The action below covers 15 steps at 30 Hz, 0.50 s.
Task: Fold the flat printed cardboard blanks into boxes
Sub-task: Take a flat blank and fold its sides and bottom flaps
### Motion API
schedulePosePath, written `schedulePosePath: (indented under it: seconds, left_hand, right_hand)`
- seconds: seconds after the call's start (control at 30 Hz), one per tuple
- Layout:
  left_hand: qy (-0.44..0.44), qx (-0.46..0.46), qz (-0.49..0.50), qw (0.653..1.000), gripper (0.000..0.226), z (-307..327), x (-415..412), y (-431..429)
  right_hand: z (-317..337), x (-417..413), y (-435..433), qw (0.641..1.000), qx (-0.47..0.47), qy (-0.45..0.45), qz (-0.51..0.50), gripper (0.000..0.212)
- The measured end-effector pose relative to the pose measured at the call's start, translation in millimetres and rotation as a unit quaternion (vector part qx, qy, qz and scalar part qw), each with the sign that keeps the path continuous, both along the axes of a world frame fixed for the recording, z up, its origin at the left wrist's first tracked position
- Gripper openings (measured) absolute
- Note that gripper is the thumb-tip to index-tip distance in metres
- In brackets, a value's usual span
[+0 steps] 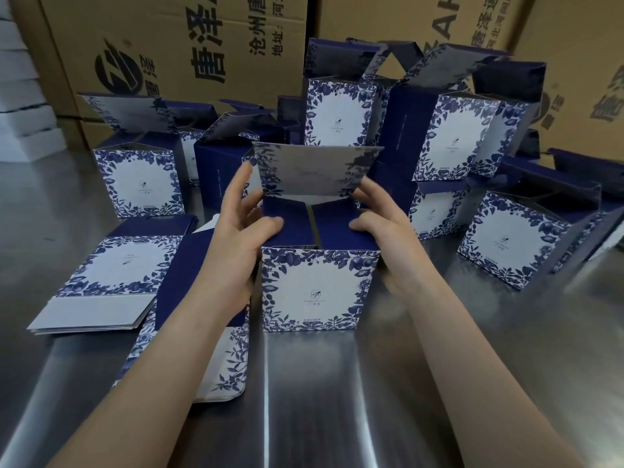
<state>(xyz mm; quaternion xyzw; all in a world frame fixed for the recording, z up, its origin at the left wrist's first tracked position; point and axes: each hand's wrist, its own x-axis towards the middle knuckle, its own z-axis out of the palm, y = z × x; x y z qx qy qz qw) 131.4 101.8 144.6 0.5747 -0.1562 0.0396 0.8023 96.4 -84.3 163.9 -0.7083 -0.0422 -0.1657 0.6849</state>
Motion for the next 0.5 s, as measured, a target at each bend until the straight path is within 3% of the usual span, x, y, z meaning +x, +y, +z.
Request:
schedulePosePath:
  seconds: [0.13, 0.27, 0.37, 0.5]
  left_hand:
    - [-0.034, 0.003, -0.012, 0.999, 0.039, 1, -4, -1]
    - [0.029, -0.033, -0.030, 0.999, 0.031, 2, -4, -3]
    - [0.036, -0.060, -0.050, 0.996, 0.021, 0, -4, -1]
    - [-0.029, 0.024, -0.044, 0.998, 0.030, -5, -3, 2]
  right_hand:
    - [1, 0, 1, 0.999, 0.037, 0.002, -0.008, 0.031]
    - [3, 1, 0, 0.995, 0.083, 0.046, 0.007, 0.024]
    - [1, 4, -5, 0.997, 0.036, 0.066, 0.003, 0.030]
    - [1, 0, -11, 0.997, -0.070, 0.030, 0.014, 0.031]
